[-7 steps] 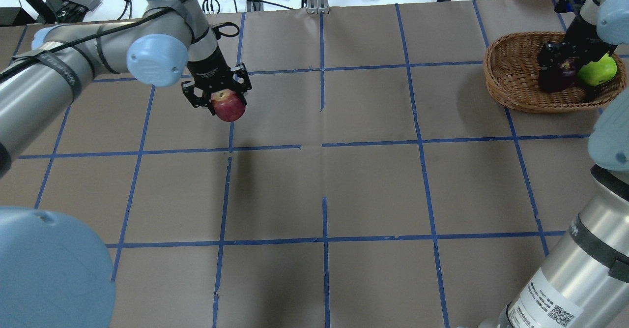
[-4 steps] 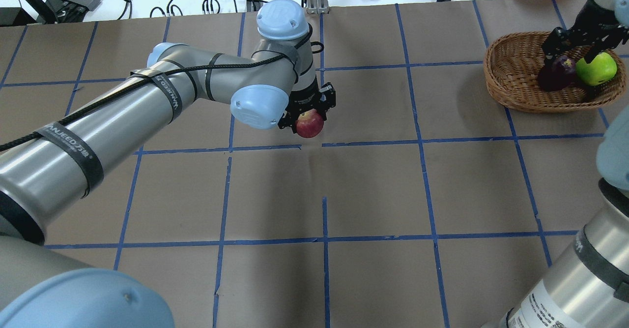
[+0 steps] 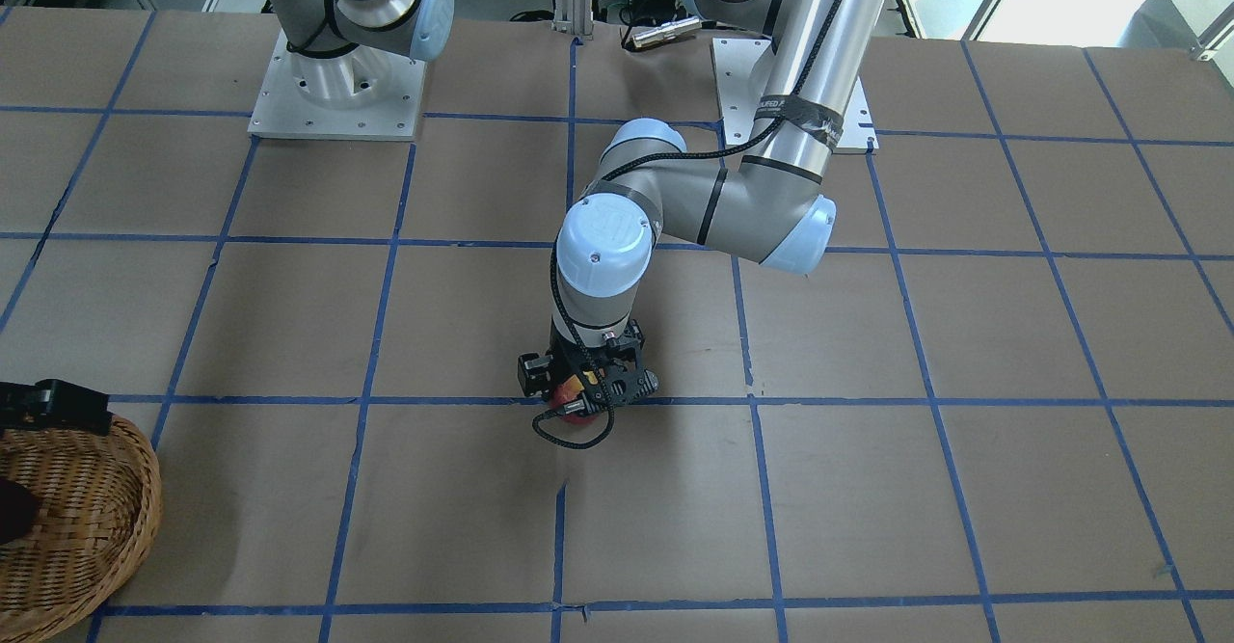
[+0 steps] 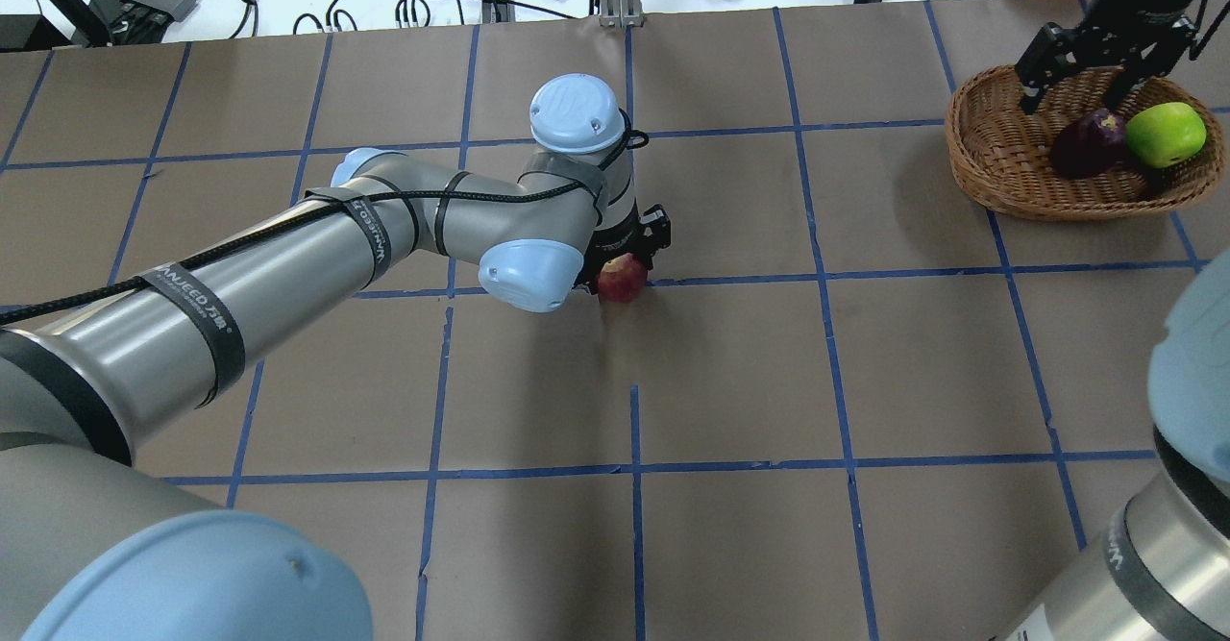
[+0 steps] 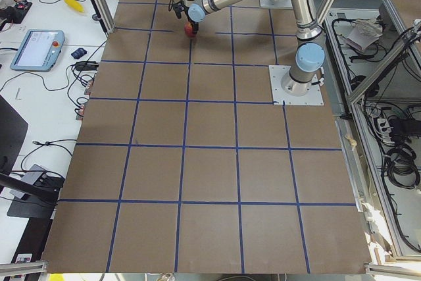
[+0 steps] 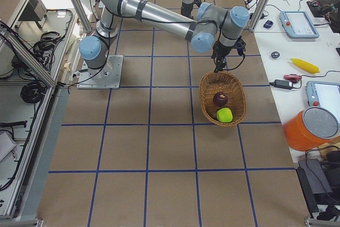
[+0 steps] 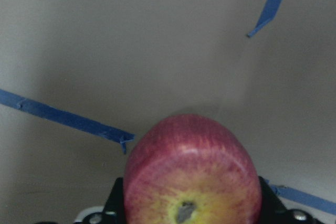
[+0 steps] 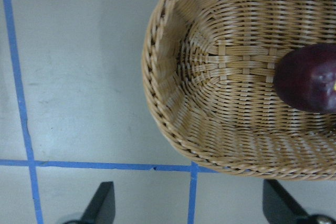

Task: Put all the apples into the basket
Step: 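Lower the red apple mid-table and open the left gripper while the right releases, then move the right gripper over the red apple while the left withdraws, then grasp the red apple with the right gripper and lift it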

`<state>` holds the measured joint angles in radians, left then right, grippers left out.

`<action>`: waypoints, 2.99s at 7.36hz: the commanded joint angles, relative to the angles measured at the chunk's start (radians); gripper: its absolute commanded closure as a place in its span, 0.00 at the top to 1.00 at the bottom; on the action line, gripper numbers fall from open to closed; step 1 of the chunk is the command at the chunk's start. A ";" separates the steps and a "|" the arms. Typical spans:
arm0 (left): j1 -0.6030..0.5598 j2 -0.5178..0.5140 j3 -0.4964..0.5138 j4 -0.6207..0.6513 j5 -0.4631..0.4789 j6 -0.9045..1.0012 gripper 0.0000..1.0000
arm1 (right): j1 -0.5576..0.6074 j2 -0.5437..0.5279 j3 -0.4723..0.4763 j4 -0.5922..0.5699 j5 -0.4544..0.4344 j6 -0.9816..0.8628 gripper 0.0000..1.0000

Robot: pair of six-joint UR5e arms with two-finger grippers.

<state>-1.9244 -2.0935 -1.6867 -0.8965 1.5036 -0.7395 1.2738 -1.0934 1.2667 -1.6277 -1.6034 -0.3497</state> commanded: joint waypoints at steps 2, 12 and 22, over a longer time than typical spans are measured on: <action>0.013 0.099 0.007 -0.071 -0.010 0.049 1.00 | 0.082 -0.020 0.002 0.038 0.066 0.046 1.00; 0.318 0.553 0.121 -0.799 0.000 0.499 1.00 | 0.583 -0.040 0.236 -0.211 0.175 0.792 1.00; 0.341 0.567 0.111 -0.723 0.004 0.766 1.00 | 0.659 0.159 0.246 -0.406 0.165 0.957 0.68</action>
<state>-1.5866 -1.5265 -1.5759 -1.6209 1.5080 0.0252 1.9336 -0.9469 1.5119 -2.0356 -1.4397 0.6041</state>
